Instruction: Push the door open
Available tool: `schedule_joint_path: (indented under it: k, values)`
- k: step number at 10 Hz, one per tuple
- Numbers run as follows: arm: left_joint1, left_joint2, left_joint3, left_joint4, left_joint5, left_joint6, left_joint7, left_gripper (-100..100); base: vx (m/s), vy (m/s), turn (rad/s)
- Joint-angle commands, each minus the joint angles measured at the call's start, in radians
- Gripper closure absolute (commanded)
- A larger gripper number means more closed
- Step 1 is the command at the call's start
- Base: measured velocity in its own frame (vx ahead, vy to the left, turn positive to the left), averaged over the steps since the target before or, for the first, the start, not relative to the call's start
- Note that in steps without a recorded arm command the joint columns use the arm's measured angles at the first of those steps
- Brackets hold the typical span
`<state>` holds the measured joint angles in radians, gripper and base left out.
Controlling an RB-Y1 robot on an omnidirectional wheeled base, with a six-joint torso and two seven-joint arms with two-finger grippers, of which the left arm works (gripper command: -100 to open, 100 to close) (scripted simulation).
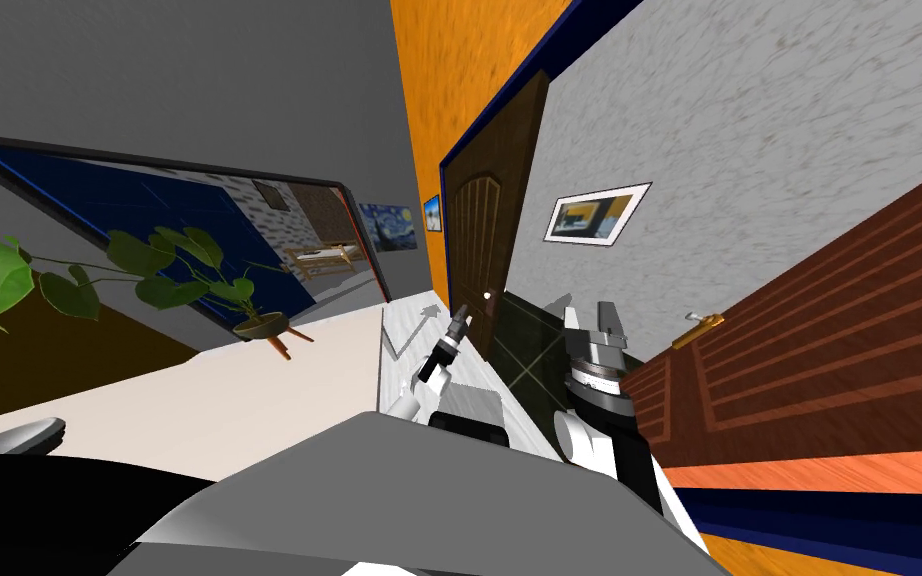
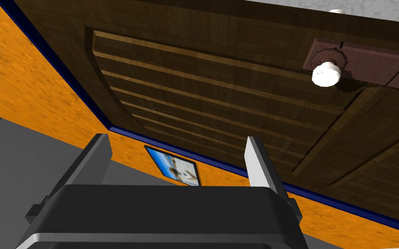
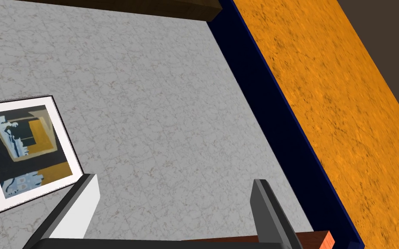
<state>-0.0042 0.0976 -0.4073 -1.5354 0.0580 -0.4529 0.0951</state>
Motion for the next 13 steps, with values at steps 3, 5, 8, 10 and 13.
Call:
schedule_joint_path:
  k: [3,5,8,10,13]
  values:
    - [-0.038,-0.003,-0.036,0.070,0.016,0.007,-0.007,-100,0.081,0.070,-0.049]
    - [-0.061,-0.006,-0.055,0.108,0.025,0.012,-0.010,-100,0.090,0.058,-0.047]
    - [-0.094,-0.010,-0.083,0.165,0.038,0.019,-0.015,-100,0.095,0.072,-0.049]
    - [-0.126,-0.016,-0.110,0.219,0.051,0.027,-0.020,-100,0.123,0.091,-0.069]
    - [-0.167,-0.025,-0.144,0.288,0.067,0.036,-0.026,-100,0.124,0.085,-0.061]
